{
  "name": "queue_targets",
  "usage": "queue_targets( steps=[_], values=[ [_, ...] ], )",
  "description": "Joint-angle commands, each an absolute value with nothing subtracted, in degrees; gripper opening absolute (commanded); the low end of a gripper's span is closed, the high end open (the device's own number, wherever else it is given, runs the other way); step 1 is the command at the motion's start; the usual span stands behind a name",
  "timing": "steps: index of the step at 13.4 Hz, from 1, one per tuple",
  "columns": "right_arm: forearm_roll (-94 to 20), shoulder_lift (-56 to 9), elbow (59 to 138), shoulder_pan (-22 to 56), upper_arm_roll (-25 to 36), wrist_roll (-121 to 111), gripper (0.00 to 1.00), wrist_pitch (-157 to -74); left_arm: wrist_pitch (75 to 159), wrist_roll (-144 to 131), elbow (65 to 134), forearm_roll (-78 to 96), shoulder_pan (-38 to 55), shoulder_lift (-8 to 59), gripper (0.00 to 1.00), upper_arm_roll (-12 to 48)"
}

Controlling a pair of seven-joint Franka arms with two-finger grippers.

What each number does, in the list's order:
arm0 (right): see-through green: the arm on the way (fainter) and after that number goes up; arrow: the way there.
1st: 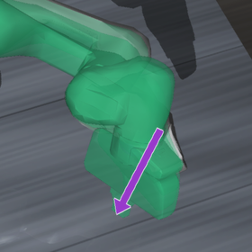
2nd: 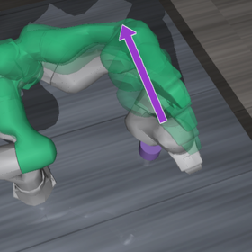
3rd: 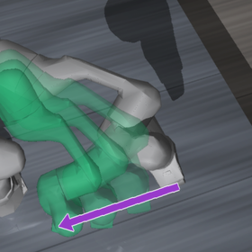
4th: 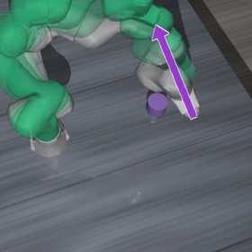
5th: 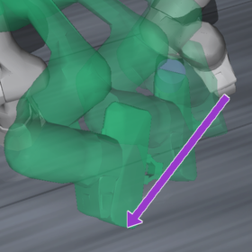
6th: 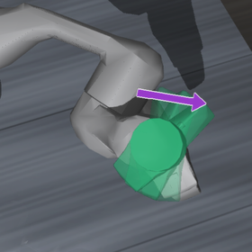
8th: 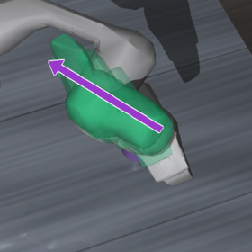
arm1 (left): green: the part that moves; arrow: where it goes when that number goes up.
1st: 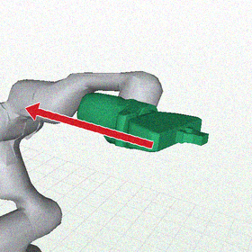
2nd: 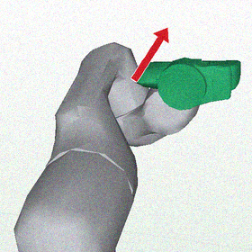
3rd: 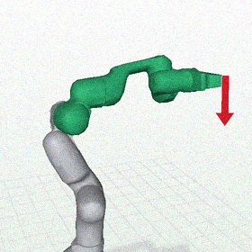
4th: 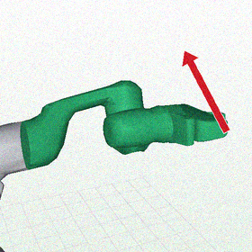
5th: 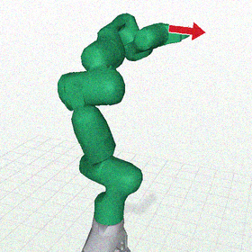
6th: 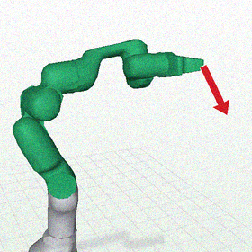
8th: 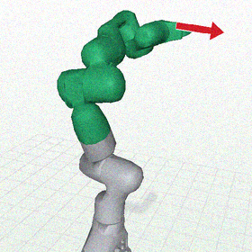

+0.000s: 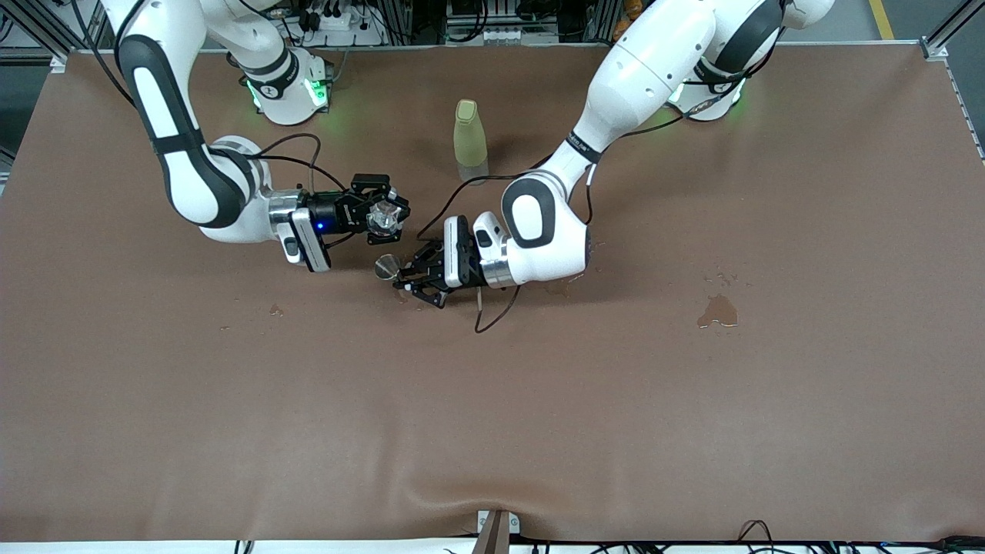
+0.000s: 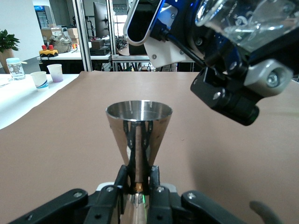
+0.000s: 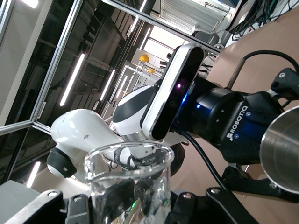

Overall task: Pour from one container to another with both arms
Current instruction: 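Tilt the beaker with the right gripper, pouring liquid into the jigger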

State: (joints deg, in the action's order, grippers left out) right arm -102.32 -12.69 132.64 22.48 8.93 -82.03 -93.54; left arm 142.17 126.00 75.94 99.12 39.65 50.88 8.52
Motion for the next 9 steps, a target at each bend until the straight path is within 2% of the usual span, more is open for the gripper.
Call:
queue_targets(
  steps=[1, 9],
  values=[
    [-103.8, -9.85, 134.12, 22.59, 9.14, -76.57, 0.0, -93.96, 142.82, 127.62, 74.79, 101.16, 40.17, 51.33, 0.0, 8.35],
    [-104.06, -9.84, 133.86, 22.41, 9.23, -69.44, 0.0, -93.96, 142.82, 127.62, 74.79, 101.16, 40.34, 51.24, 0.0, 8.35]
  ],
)
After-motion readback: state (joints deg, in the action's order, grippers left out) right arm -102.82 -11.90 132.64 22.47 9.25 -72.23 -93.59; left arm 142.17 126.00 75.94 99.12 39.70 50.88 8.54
